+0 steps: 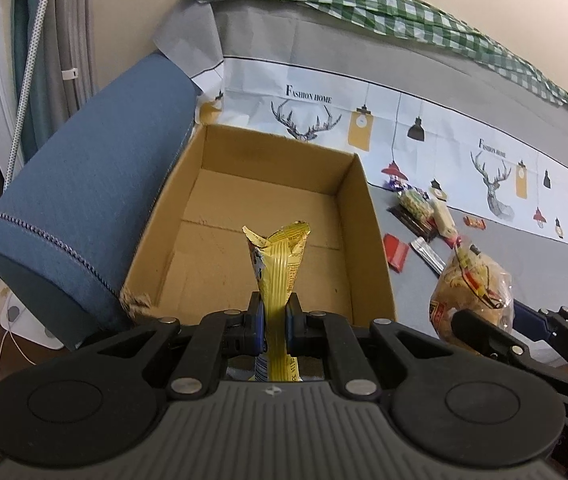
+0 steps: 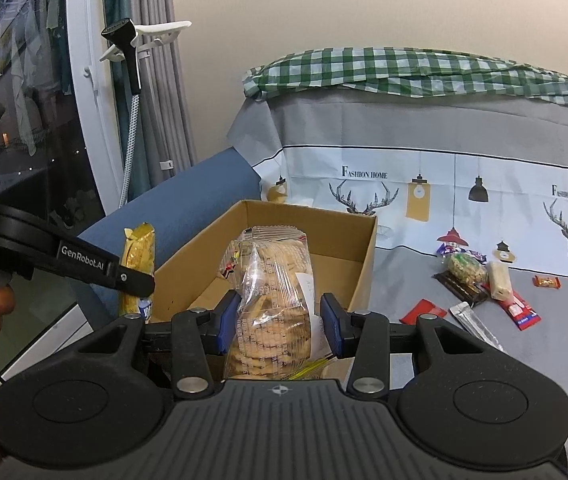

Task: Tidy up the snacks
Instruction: 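Carry the yellow bar and cookie bag over the cardboard box with both tools, then open both tools to drop the yellow bar and cookie bag into the box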

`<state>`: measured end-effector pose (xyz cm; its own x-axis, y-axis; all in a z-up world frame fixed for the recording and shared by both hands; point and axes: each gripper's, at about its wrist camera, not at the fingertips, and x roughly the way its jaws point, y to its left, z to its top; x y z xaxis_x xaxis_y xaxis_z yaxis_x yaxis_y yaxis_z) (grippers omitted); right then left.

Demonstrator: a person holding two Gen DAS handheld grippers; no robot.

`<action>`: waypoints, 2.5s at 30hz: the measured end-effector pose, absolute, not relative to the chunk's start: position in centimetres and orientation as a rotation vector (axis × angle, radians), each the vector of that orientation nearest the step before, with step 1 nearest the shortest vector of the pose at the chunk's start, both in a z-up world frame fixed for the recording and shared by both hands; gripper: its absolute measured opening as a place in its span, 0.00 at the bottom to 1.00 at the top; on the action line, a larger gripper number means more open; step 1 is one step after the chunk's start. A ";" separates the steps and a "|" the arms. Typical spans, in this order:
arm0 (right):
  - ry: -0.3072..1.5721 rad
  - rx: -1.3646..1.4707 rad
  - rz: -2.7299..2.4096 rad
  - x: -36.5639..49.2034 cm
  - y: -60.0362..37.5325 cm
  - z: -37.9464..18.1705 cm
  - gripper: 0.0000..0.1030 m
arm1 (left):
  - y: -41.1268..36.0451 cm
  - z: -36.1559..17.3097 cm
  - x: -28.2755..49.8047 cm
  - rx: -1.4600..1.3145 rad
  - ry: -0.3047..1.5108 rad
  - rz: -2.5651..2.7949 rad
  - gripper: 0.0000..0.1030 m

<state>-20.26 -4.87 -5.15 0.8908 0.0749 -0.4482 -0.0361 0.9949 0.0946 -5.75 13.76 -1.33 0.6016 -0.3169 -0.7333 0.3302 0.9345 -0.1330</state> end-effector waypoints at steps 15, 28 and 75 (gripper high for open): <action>0.532 0.086 0.064 -13.3 -4.8 -6.8 0.44 | 13.1 -2.8 1.0 0.031 0.882 -0.352 0.10; 0.625 0.091 0.072 -7.0 -4.7 -10.1 0.44 | 12.7 -6.9 7.3 0.060 0.983 -0.331 0.10; 0.586 0.081 0.056 -16.7 -3.9 -6.6 0.97 | 14.3 -5.5 -5.4 0.130 0.898 -0.186 1.00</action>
